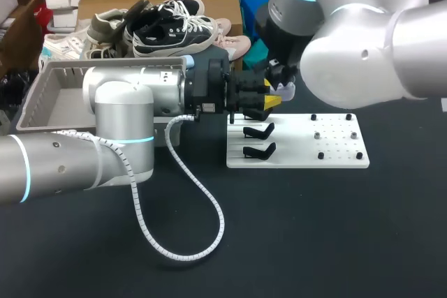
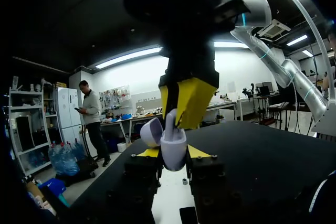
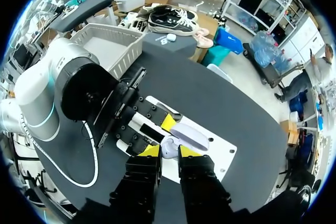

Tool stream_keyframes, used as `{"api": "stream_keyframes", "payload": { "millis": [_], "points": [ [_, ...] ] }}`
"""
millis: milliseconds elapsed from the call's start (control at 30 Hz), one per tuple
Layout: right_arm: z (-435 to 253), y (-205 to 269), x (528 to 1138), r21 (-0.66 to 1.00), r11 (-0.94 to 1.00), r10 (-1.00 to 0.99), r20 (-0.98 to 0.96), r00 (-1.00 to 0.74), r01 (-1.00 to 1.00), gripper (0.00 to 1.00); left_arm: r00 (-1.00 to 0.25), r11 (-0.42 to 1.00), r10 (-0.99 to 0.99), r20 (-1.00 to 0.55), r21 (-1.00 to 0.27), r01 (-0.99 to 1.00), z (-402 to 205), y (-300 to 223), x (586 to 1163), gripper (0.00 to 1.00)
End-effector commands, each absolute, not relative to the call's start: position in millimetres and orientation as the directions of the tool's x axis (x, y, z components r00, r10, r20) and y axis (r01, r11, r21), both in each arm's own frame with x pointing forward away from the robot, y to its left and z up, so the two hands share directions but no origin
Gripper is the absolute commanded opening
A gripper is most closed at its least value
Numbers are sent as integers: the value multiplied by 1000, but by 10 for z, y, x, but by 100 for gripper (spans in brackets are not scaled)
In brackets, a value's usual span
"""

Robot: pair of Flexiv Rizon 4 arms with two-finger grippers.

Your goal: Pick up each earbud case from the left stands, insert the matching earbuds, close the lid, and place the case in the box.

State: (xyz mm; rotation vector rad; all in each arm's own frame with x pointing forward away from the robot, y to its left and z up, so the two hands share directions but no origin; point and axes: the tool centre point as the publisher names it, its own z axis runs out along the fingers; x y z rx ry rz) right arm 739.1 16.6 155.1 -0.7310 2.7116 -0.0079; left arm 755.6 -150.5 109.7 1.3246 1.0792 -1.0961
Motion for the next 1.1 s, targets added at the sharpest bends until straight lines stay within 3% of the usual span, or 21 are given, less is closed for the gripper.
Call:
{"api": "stream_keyframes", "payload": {
  "millis": [33, 300, 367, 567, 1100],
  "points": [
    [1526, 170, 7426, -86, 869, -488, -308, -817, -487, 0, 172, -35, 15, -985, 171, 985, 1094, -1506, 7556, 0],
    [1517, 173, 7430, -76, 872, -483, -304, -822, -484, 1, 172, -35, 15, -985, 171, 985, 1094, -1506, 7556, 0],
    [1524, 173, 7428, -70, 872, -482, -307, -821, -485, 11, 172, -35, 15, -985, 171, 985, 1094, -1506, 7556, 0],
    [1551, 177, 7413, -66, 872, -479, -313, -820, -484, 24, 172, -35, 15, -985, 171, 985, 1094, -1506, 7556, 0],
    [1597, 129, 7379, -54, 880, -461, -336, -821, -472, 30, 172, -35, 15, -985, 171, 985, 1094, -1506, 7556, 0]
  ]
}}
